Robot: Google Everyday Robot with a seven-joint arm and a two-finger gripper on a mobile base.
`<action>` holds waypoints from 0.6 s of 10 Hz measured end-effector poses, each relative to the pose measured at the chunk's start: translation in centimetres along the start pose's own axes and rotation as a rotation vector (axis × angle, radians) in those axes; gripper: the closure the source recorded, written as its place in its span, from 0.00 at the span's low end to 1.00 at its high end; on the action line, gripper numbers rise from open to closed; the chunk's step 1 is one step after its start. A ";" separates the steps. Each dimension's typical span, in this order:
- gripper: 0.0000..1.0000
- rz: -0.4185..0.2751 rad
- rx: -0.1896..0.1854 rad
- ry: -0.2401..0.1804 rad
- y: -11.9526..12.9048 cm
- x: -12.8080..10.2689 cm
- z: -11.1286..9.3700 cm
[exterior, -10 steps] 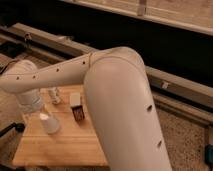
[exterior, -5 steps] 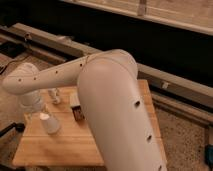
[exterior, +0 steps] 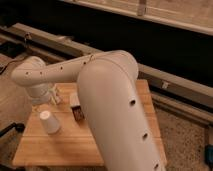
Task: Place the ceramic cup over the eraser
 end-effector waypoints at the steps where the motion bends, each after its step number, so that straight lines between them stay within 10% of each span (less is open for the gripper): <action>1: 0.35 0.000 -0.004 0.006 -0.1 -0.2 0.6; 6: 0.35 -0.016 -0.030 0.053 1.2 0.4 2.9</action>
